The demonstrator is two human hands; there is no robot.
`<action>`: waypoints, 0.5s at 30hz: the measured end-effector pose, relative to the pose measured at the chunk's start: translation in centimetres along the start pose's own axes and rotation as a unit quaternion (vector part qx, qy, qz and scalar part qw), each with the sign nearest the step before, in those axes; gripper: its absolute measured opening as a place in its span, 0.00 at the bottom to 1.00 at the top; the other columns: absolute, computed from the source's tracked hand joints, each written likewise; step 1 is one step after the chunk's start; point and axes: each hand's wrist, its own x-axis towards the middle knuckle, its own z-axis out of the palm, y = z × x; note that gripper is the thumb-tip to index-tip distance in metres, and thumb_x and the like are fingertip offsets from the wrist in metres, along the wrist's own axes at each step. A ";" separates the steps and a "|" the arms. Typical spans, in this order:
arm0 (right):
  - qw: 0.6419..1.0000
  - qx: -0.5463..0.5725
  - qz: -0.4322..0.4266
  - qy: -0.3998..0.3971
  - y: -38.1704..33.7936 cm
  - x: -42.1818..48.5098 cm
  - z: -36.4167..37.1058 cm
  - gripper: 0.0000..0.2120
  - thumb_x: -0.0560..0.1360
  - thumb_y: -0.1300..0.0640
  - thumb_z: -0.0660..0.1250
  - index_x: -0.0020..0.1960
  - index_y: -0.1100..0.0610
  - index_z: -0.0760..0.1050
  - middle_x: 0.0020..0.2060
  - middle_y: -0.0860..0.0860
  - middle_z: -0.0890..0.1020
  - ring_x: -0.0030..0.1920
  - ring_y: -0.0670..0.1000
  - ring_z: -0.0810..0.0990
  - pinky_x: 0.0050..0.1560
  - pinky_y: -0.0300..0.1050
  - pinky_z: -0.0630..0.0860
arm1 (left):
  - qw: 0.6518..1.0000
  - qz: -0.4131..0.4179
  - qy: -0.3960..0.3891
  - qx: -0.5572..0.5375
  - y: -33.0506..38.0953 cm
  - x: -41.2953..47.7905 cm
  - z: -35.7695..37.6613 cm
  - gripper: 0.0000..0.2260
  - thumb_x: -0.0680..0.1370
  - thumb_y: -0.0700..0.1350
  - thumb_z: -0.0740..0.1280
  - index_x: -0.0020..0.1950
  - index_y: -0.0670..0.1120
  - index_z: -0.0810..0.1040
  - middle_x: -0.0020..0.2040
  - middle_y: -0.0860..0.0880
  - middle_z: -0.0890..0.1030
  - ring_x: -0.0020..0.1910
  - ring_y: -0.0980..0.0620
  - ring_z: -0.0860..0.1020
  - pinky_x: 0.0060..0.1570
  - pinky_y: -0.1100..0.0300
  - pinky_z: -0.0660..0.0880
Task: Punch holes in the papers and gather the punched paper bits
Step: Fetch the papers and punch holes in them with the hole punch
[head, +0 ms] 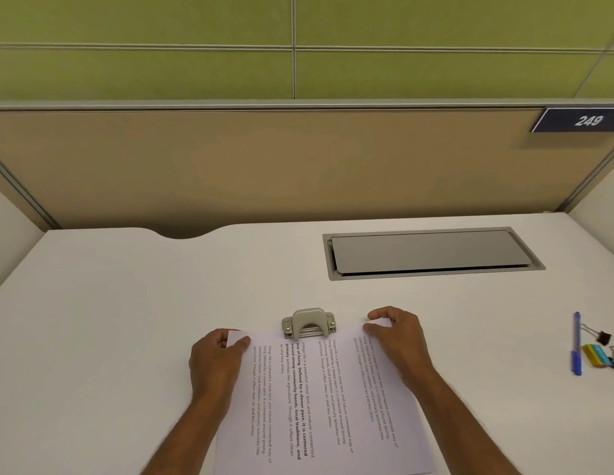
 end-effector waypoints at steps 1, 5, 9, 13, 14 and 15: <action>1.000 -0.003 -0.001 0.001 -0.1 0.0 0.0 0.05 0.75 0.56 0.73 0.50 0.51 0.81 0.48 0.48 0.84 0.44 0.50 0.83 0.48 0.47 0.81 | 1.000 -0.003 0.000 -0.004 0.0 0.0 0.0 0.02 0.74 0.41 0.74 0.42 0.45 0.82 0.37 0.47 0.85 0.33 0.48 0.82 0.30 0.61 0.74; 1.000 -0.018 -0.010 0.004 -0.1 0.0 0.0 0.05 0.75 0.55 0.73 0.51 0.51 0.81 0.50 0.47 0.83 0.45 0.48 0.82 0.48 0.45 0.79 | 1.000 -0.008 0.009 -0.015 0.1 0.0 0.2 0.03 0.74 0.41 0.73 0.41 0.45 0.82 0.36 0.47 0.85 0.33 0.47 0.83 0.31 0.59 0.76; 0.999 -0.031 -0.017 0.009 0.0 -0.1 0.1 0.05 0.75 0.54 0.73 0.51 0.50 0.80 0.51 0.47 0.83 0.46 0.48 0.82 0.52 0.48 0.81 | 0.999 0.026 0.043 0.007 0.0 -0.6 0.6 0.02 0.75 0.40 0.72 0.43 0.46 0.82 0.38 0.49 0.84 0.40 0.45 0.83 0.36 0.59 0.76; 0.997 -0.055 -0.042 0.020 0.0 -0.2 0.4 0.07 0.75 0.55 0.72 0.53 0.51 0.80 0.54 0.49 0.84 0.51 0.50 0.82 0.57 0.50 0.79 | 0.991 0.085 0.090 0.049 -0.4 -1.4 1.1 0.11 0.75 0.38 0.72 0.57 0.42 0.81 0.53 0.44 0.83 0.52 0.46 0.80 0.53 0.55 0.75; 0.997 -0.062 -0.046 0.023 0.0 -0.3 0.5 0.07 0.75 0.55 0.72 0.53 0.52 0.80 0.55 0.49 0.83 0.53 0.51 0.81 0.59 0.49 0.78 | 0.990 0.094 0.091 0.048 -0.5 -1.5 1.2 0.13 0.75 0.38 0.72 0.59 0.42 0.80 0.56 0.43 0.82 0.55 0.46 0.79 0.57 0.54 0.74; 0.996 -0.068 -0.048 0.027 0.0 -0.3 0.5 0.08 0.76 0.55 0.72 0.54 0.52 0.80 0.56 0.50 0.83 0.54 0.51 0.81 0.59 0.49 0.77 | 0.990 0.101 0.090 0.044 -0.6 -1.5 1.3 0.14 0.75 0.38 0.72 0.61 0.42 0.79 0.58 0.43 0.82 0.57 0.45 0.79 0.59 0.53 0.73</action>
